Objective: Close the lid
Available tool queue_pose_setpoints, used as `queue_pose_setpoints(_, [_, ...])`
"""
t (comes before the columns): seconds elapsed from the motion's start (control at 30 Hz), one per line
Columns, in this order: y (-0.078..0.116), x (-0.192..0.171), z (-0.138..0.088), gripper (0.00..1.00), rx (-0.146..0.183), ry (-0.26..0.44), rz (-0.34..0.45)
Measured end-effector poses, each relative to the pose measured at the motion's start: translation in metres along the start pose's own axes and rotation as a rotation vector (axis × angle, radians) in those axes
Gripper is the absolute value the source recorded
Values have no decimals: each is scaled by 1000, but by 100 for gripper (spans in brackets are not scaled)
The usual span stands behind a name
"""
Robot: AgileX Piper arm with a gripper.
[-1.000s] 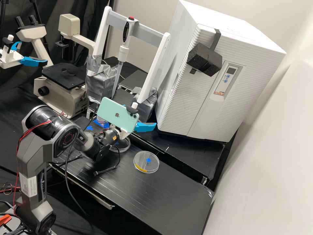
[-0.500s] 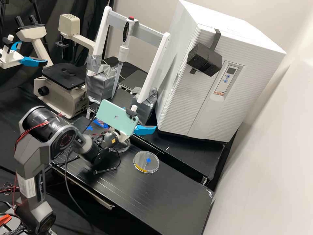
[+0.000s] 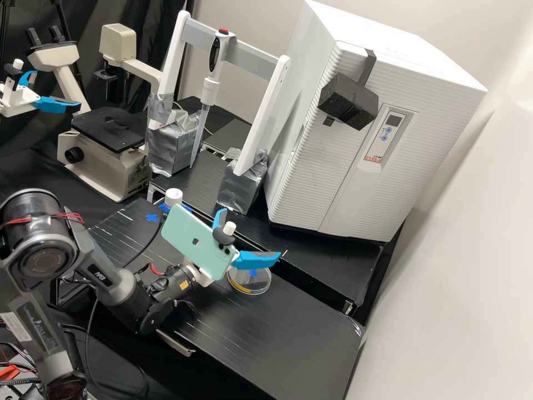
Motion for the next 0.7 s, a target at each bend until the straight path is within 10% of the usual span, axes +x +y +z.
queue_pose_setpoints(0.7, [8, -32, 29, 100, -8, -135, 10])
